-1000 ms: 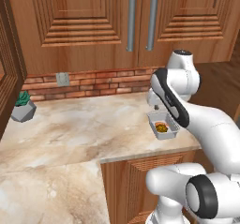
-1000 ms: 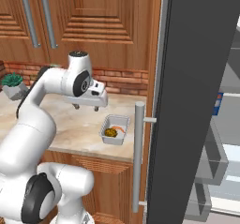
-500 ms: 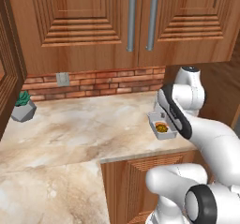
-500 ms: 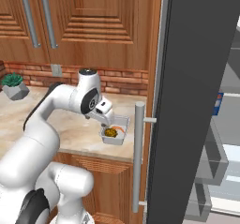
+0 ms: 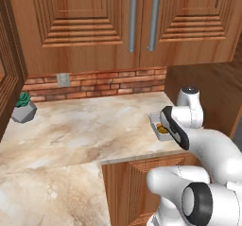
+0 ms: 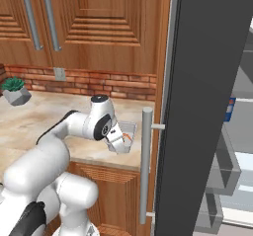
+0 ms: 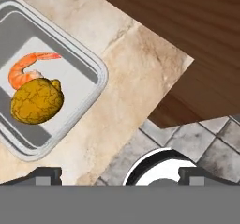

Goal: Place the tupperware on the second highest shelf of the fridge. Make space for the tupperware among the existing items by rearranging them on the shelves if needed. Close the fridge door when finished.

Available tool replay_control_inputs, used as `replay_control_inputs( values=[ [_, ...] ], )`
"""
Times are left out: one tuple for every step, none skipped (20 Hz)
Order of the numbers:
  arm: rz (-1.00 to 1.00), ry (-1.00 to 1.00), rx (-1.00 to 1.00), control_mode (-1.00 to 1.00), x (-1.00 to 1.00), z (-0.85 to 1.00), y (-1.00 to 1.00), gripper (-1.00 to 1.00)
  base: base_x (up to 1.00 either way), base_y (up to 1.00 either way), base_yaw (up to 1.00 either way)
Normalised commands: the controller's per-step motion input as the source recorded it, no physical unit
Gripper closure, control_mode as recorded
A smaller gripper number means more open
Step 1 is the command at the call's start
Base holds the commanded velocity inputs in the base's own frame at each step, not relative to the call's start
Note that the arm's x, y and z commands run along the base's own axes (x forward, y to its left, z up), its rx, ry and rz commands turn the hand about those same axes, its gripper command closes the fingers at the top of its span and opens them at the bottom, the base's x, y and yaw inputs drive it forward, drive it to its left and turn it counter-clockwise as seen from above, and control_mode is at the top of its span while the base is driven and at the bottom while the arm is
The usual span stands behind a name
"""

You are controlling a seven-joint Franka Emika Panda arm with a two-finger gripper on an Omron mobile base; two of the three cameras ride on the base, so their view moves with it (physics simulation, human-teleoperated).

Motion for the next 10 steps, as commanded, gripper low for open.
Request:
replay_control_inputs(
  values=[
    [-0.32,0.0,0.09,-1.0,0.51,-0.49,-0.48,-1.0,0.0,0.0,0.0],
    [-0.27,0.0,0.11,-1.0,0.55,-0.37,-0.46,-1.0,0.0,0.0,0.0],
    [-0.24,0.0,0.12,-1.0,0.59,-0.29,-0.39,-1.0,0.0,0.0,0.0],
    [-0.2,0.0,0.14,-1.0,0.58,-0.19,-0.34,-1.0,0.0,0.0,0.0],
    [-0.15,0.0,0.15,-1.0,0.55,-0.11,-0.2,-1.0,0.0,0.0,0.0],
    [-0.11,0.0,0.13,-1.0,0.54,-0.09,-0.09,-1.0,0.0,0.0,0.0],
    [-0.07,0.0,0.08,-1.0,0.5,-0.09,0.0,-1.0,0.0,0.0,0.0],
    [-0.06,0.0,0.05,-1.0,0.5,-0.06,0.0,-1.0,0.0,0.0,0.0],
    [-0.06,0.0,0.04,-1.0,0.5,-0.06,0.0,-1.0,0.0,0.0,0.0],
    [-0.06,0.0,0.03,-1.0,0.47,-0.09,0.0,-1.0,0.0,0.0,0.0]
  ],
)
